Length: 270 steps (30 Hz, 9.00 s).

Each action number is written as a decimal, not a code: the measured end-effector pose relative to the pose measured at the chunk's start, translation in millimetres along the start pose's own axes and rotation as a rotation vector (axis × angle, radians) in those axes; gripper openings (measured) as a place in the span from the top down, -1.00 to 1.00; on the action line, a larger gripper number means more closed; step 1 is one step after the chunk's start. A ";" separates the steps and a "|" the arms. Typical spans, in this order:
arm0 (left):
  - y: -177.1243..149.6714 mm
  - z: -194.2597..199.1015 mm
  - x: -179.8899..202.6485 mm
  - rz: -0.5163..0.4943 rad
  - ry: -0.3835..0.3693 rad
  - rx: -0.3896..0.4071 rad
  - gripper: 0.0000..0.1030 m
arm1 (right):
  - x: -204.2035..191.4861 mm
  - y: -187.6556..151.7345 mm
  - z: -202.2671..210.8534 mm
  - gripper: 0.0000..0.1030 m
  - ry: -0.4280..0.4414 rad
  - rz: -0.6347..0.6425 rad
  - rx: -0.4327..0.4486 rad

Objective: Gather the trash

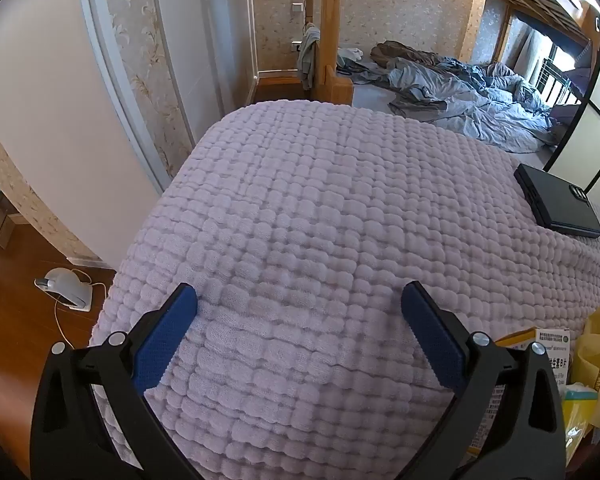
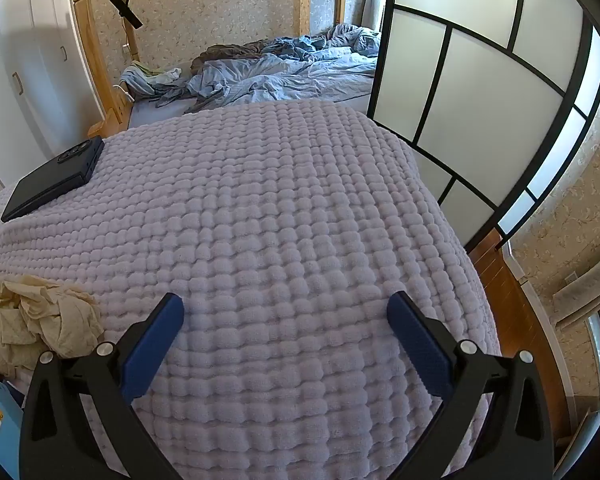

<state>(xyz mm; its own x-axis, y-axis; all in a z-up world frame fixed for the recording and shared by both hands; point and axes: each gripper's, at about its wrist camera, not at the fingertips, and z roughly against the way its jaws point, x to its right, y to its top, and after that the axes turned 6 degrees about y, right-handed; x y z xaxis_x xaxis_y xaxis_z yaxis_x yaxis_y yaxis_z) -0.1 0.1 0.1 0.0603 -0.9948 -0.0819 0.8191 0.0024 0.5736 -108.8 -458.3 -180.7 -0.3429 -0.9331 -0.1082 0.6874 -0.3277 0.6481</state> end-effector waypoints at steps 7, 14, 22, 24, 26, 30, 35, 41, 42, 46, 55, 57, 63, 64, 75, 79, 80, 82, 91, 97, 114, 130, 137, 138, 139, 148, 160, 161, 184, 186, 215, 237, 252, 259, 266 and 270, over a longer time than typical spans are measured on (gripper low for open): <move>0.0 -0.1 -0.7 -0.001 0.001 0.000 -0.98 | -0.5 -0.2 0.5 -0.93 0.001 -0.001 0.000; 0.0 0.0 0.1 -0.001 0.002 0.000 -0.98 | 0.2 0.0 -0.1 -0.93 0.002 -0.002 -0.002; 0.0 0.0 0.1 -0.001 0.002 0.000 -0.98 | 0.2 0.0 0.0 -0.93 0.002 -0.002 -0.002; 0.0 0.0 0.1 -0.001 0.002 0.000 -0.98 | 0.2 0.0 0.0 -0.93 0.002 -0.002 -0.002; 0.0 0.0 0.1 -0.001 0.002 0.000 -0.98 | 0.2 0.1 0.0 -0.93 0.002 -0.002 -0.002; 0.0 0.0 0.0 -0.002 0.002 0.000 -0.98 | 0.3 0.0 0.1 -0.93 0.001 -0.001 -0.002; 0.0 -0.1 0.0 -0.001 0.002 0.000 -0.98 | 0.4 0.1 0.3 -0.93 0.001 -0.001 -0.002; 0.1 -0.1 0.2 -0.001 0.003 0.000 -0.98 | 0.4 0.2 0.3 -0.93 0.002 -0.001 -0.002; 0.0 0.0 0.1 -0.001 0.002 0.000 -0.98 | 0.3 0.2 0.2 -0.93 0.001 -0.001 -0.002; 0.2 -0.1 -0.2 -0.001 0.003 -0.001 -0.98 | -0.1 0.4 0.0 -0.93 0.001 -0.001 -0.002; 0.1 -0.1 0.0 -0.002 0.003 -0.001 -0.98 | 0.3 0.4 0.2 -0.93 0.001 -0.001 -0.002; 0.0 -0.1 0.0 -0.001 0.003 -0.001 -0.98 | 0.1 0.4 0.3 -0.93 0.000 -0.001 -0.002; 3.1 2.4 -4.1 0.013 -0.025 0.014 -0.98 | 3.0 -1.2 1.3 -0.93 0.011 0.000 0.001; 3.5 6.3 -7.5 0.025 -0.037 0.027 -0.98 | 4.1 -1.9 3.8 -0.92 0.009 -0.002 0.006; 7.0 49.3 -40.6 0.087 -0.037 0.129 -0.98 | 27.3 -4.4 70.3 -0.92 0.082 -0.119 0.127; -0.7 79.8 -37.4 0.055 -0.103 0.172 -0.98 | 15.6 -12.4 108.2 -0.92 0.112 -0.105 0.172; -4.0 87.0 -35.9 0.039 -0.119 0.179 -0.98 | 8.7 -17.3 120.1 -0.92 0.118 -0.081 0.179; -13.5 104.8 -29.9 -0.002 -0.160 0.189 -0.98 | -3.1 -29.3 134.4 -0.92 0.135 -0.049 0.183; -93.2 157.6 4.3 -0.200 -0.414 0.159 -0.98 | -49.0 -112.1 185.9 -0.92 0.167 0.052 0.129; -152.2 169.8 52.9 -0.427 -0.415 0.152 -0.98 | -79.9 -152.2 173.1 -0.92 0.238 0.050 0.050; -174.2 141.9 90.0 -0.541 -0.439 0.084 -0.98 | -125.9 -168.4 128.0 -0.90 0.176 0.158 0.004; -178.1 151.5 83.1 -0.466 -0.424 0.093 -0.78 | -110.4 -171.4 128.6 -0.11 0.257 0.182 0.008; -181.2 155.6 62.4 -0.389 -0.441 0.058 -0.78 | -112.4 -186.4 147.5 -0.12 0.302 0.186 -0.008; -182.2 156.2 60.2 -0.381 -0.441 0.055 -0.78 | -112.6 -188.7 149.6 -0.11 0.313 0.184 -0.016; -183.6 157.7 58.0 -0.375 -0.439 0.053 -0.78 | -114.4 -194.1 151.9 -0.11 0.320 0.182 -0.019; -201.7 183.4 45.3 -0.324 -0.390 0.041 -0.78 | -115.5 -212.7 178.2 -0.12 0.367 0.179 -0.042; -228.2 204.8 25.6 -0.299 -0.371 0.010 -0.78 | -118.1 -242.1 206.5 -0.12 0.376 0.217 -0.071; -230.3 204.8 24.6 -0.300 -0.371 0.007 -0.78 | -118.4 -243.5 207.0 -0.12 0.376 0.218 -0.074; -262.9 210.9 33.3 -0.377 -0.308 -0.071 -0.78 | -127.8 -285.9 195.4 -0.12 0.334 0.238 -0.156; -265.0 208.9 33.1 -0.377 -0.307 -0.082 -0.78 | -129.3 -286.7 193.8 -0.12 0.333 0.239 -0.160; -305.6 176.3 44.9 -0.435 -0.272 -0.159 -0.78 | -138.5 -301.2 147.9 -0.12 0.296 0.236 -0.231; -313.7 154.8 54.3 -0.476 -0.255 -0.207 -0.78 | -150.1 -301.2 102.8 -0.12 0.286 0.232 -0.297; -314.2 151.5 55.9 -0.485 -0.252 -0.212 -0.78 | -145.6 -301.0 106.4 -0.12 0.285 0.235 -0.294; -314.6 151.1 58.5 -0.491 -0.250 -0.218 -0.78 | -147.7 -302.3 109.5 -0.12 0.284 0.236 -0.291; -314.2 150.2 59.6 -0.495 -0.249 -0.219 -0.78 | -147.9 -302.1 109.4 -0.12 0.284 0.234 -0.291; -314.1 149.4 60.3 -0.497 -0.249 -0.220 -0.78 | -148.0 -301.4 110.4 -0.12 0.285 0.230 -0.294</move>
<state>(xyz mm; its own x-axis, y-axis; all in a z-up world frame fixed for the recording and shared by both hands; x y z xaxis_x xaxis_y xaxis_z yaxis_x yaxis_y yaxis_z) -338.9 -75.8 -63.2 -0.4745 -0.8758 -0.0885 0.8153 -0.4751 0.3311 -335.9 -205.1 -276.8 0.0010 -0.9765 -0.2155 0.8914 -0.0968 0.4427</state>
